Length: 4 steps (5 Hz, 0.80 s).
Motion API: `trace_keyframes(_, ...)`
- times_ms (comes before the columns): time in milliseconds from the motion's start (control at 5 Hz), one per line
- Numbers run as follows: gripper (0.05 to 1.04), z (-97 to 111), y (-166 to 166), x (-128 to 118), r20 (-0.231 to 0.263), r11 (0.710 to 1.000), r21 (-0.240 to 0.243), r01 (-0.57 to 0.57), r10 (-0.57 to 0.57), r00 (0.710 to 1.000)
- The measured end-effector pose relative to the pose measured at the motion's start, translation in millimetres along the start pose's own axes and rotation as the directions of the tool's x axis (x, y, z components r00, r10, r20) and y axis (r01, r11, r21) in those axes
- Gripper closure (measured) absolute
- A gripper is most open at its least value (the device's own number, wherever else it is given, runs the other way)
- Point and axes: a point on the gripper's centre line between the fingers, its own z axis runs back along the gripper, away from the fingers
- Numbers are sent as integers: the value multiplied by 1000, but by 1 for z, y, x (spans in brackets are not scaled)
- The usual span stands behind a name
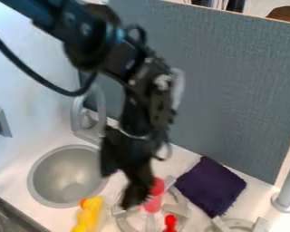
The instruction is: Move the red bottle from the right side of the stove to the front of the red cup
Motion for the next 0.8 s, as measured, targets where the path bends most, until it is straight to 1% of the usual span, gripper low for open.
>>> trace_keyframes(200, 82, -18, 28, -33, -61, 991, -31, -129, 127, 990)
trace_keyframes(400, 82, -47, 44, -52, -73, 981, -65, -183, 178, 981)
trace_keyframes(600, 82, -70, 52, -62, -24, 973, -93, -211, 209, 978)
trace_keyframes(800, 82, -94, 60, -60, 98, 951, -158, -267, 284, 954)
